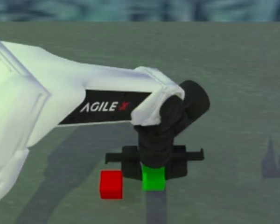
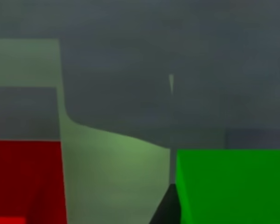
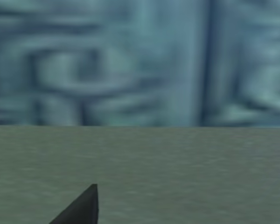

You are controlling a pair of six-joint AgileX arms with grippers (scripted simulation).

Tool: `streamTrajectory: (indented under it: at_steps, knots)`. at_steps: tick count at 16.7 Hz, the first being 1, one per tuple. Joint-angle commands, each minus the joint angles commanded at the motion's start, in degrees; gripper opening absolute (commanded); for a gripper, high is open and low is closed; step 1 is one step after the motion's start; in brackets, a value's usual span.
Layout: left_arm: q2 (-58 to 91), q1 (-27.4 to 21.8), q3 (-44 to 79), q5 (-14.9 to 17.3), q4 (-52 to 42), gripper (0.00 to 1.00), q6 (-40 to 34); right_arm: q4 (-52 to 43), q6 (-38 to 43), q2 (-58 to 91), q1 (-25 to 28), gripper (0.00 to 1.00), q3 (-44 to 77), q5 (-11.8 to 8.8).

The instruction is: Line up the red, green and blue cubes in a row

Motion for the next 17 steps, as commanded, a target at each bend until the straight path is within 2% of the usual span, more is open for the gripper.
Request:
streamTrajectory:
  at_steps: [9, 17]
  knots:
    - [0.0, 0.0, 0.0, 0.0, 0.0, 0.98, 0.0, 0.0, 0.0, 0.0, 0.0, 1.00, 0.0, 0.0]
    - [0.0, 0.0, 0.0, 0.0, 0.0, 1.00, 0.0, 0.0, 0.0, 0.0, 0.0, 1.00, 0.0, 0.0]
